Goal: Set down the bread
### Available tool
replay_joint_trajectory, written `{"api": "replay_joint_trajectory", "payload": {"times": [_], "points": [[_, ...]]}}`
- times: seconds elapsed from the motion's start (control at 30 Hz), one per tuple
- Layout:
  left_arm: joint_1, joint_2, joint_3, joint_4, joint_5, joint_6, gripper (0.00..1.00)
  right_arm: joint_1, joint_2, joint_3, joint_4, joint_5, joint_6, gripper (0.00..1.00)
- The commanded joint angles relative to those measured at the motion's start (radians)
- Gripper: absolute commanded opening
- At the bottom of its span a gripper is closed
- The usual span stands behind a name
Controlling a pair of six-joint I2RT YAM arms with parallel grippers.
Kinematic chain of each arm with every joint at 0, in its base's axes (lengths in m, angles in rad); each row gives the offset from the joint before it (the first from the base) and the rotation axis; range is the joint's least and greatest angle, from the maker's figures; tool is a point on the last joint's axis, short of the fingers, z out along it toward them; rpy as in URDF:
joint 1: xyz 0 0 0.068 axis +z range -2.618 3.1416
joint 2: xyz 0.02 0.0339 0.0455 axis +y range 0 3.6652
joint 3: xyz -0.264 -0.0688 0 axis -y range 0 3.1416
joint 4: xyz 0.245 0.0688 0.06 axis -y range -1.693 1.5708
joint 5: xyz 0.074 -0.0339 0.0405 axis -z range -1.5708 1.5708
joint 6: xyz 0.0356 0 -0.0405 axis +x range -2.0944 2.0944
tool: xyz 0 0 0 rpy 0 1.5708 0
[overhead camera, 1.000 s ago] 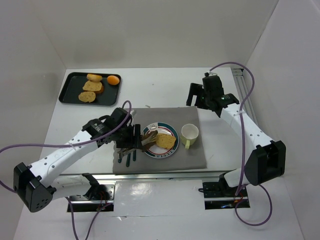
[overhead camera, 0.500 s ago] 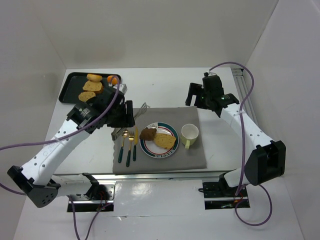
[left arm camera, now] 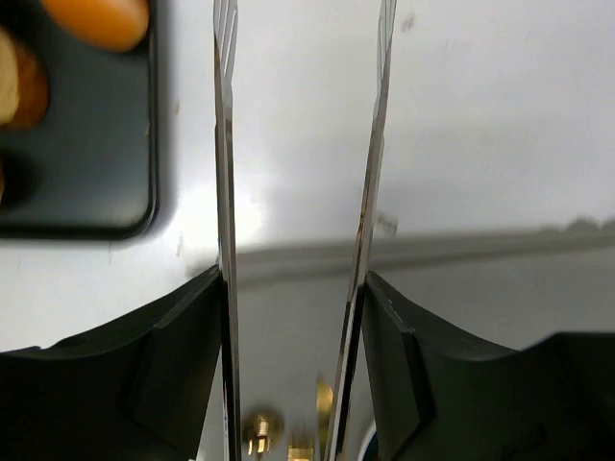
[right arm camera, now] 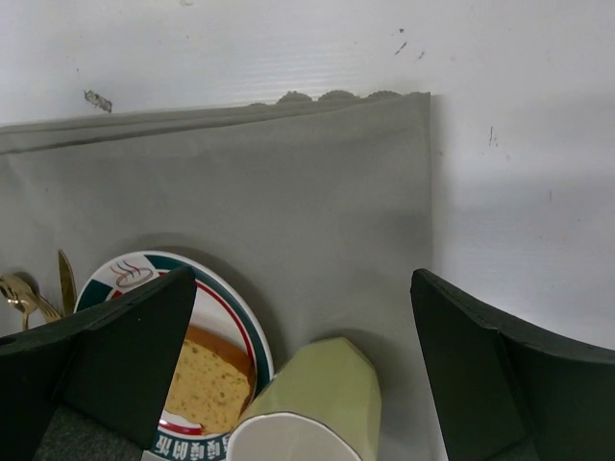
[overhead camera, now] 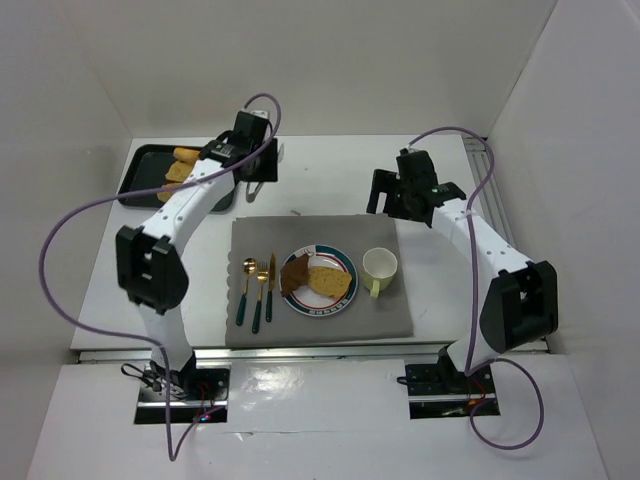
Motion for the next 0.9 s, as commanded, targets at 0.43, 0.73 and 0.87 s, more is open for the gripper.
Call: {"api": "replay_joint_trajectory", "payload": {"times": [0.43,0.73,0.87], "points": [[0.088,0.585,0.538,0.0,0.231,0.056,0.82,-0.003,0.066,0.112,-0.024,0.035,0.002,1.0],[0.106,0.455,0.478,-0.052,0.213,0.069,0.98,-0.003,0.098,0.195,-0.079,0.107,0.002,1.0],[0.146,0.331,0.418,-0.062,0.265,0.021,0.98,-0.003,0.098,0.224,-0.103,0.188,0.002,1.0]]}}
